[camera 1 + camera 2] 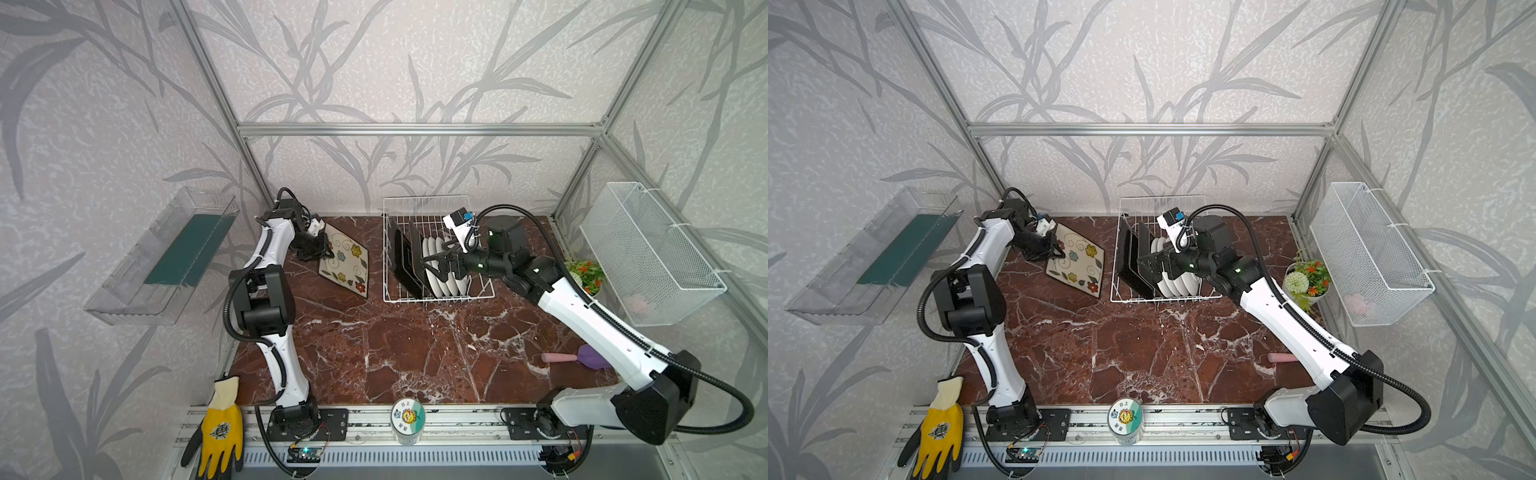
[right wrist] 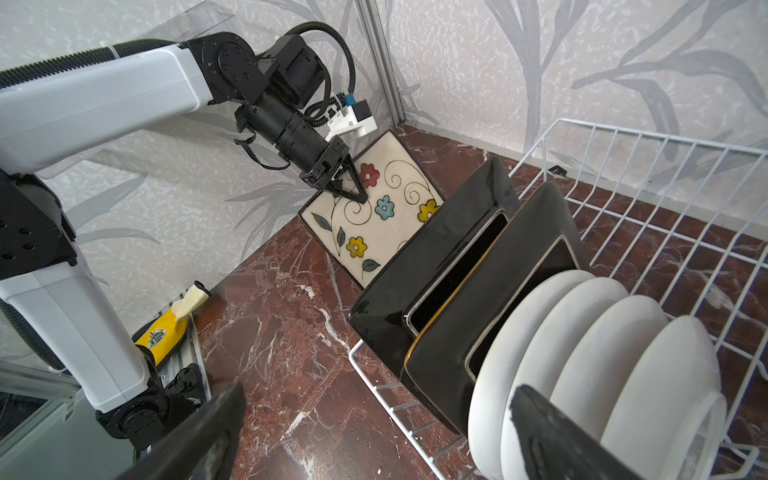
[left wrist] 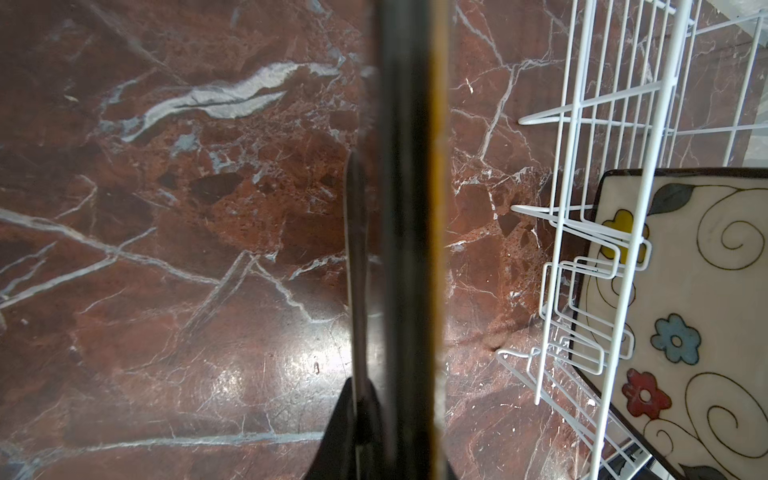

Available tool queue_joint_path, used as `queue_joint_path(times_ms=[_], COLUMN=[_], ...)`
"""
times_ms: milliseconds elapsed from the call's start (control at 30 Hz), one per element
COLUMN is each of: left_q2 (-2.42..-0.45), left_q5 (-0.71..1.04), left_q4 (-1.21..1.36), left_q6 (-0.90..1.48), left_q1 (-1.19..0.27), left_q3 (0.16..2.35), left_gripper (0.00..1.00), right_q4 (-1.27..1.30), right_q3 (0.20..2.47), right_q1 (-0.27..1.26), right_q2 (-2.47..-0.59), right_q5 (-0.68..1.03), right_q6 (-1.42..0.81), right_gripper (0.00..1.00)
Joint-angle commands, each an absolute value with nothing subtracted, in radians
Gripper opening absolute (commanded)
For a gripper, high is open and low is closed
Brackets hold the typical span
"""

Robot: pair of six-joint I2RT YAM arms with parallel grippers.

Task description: Unload the plates from the dish rack

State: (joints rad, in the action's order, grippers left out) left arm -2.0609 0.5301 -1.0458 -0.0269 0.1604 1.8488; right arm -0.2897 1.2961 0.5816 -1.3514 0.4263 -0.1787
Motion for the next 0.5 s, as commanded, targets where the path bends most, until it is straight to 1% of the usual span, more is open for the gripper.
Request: queue_joint_path(times_ms=[0, 167, 267, 333, 467], left_q2=[-2.086, -2.092, -2.093, -2.094, -2.094], left_q5=[0.459, 0.437, 0.426, 0.422, 0.424], left_q4=[-1.060, -1.069, -1.070, -1.074, -1.069], left_q6=[-0.078, -0.078, -0.080, -0.076, -0.069], left_q1=[0.163, 0.166, 0.174, 0.179, 0.190], left_q3=[1.874, 1.874, 1.869, 1.868, 1.851], left_gripper=[0.00, 0.00, 0.04, 0.09, 0.13], right_q4=[-0.291, -0.291, -0.293, -0.292, -0.297], right_q3=[1.289, 1.288, 1.285, 1.286, 1.286], right_q1=[0.587, 0.587, 0.587, 0.586, 0.586], right_q2=[-1.339, -1.336, -1.335, -1.333, -1.331], right_q5=[0.418, 0.413, 0.410, 0.410, 0.396], right_q6=[-0.162, -0.161, -0.159, -0.159, -0.152], right_gripper=[0.99, 0.99, 0.99, 0.99, 0.99])
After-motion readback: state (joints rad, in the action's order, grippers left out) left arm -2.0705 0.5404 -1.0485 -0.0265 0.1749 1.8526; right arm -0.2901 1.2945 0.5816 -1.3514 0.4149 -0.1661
